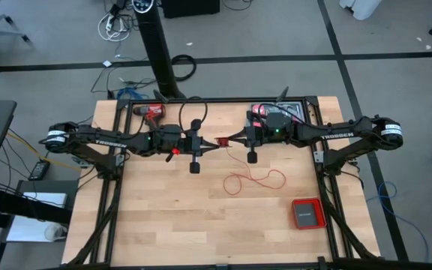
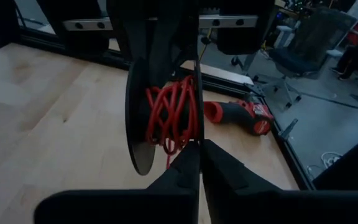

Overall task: Coil cords
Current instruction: Uncoil the red wire from the black spool

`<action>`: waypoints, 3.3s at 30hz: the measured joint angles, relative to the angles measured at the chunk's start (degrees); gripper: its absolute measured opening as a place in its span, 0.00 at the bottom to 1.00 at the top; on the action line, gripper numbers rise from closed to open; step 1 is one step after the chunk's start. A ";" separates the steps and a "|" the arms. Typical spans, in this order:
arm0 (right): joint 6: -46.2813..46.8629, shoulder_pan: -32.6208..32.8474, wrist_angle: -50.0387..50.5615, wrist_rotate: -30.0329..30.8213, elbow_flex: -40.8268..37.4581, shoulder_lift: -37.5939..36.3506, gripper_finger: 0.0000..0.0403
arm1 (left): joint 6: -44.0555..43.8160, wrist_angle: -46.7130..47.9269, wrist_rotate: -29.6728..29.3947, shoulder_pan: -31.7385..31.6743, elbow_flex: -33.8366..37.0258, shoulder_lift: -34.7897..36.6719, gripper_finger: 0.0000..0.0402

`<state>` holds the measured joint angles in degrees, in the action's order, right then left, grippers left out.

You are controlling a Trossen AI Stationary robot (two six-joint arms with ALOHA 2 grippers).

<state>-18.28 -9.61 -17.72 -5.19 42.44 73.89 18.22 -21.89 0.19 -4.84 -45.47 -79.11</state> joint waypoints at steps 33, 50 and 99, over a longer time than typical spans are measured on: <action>-1.42 2.13 -1.56 5.13 0.04 -5.25 0.00 | -13.27 6.95 -9.26 0.31 0.02 4.22 0.30; -5.83 5.01 -10.60 11.36 0.02 -4.66 0.00 | -15.47 -6.01 -6.11 0.46 0.07 -0.04 0.30; -5.64 4.52 -5.69 4.87 0.02 -4.62 0.00 | -12.14 -8.77 -5.03 0.39 0.07 -0.02 0.02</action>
<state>-23.92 -5.08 -23.41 -0.32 42.46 69.27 6.07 -30.66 -4.84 -4.45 -45.41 -79.13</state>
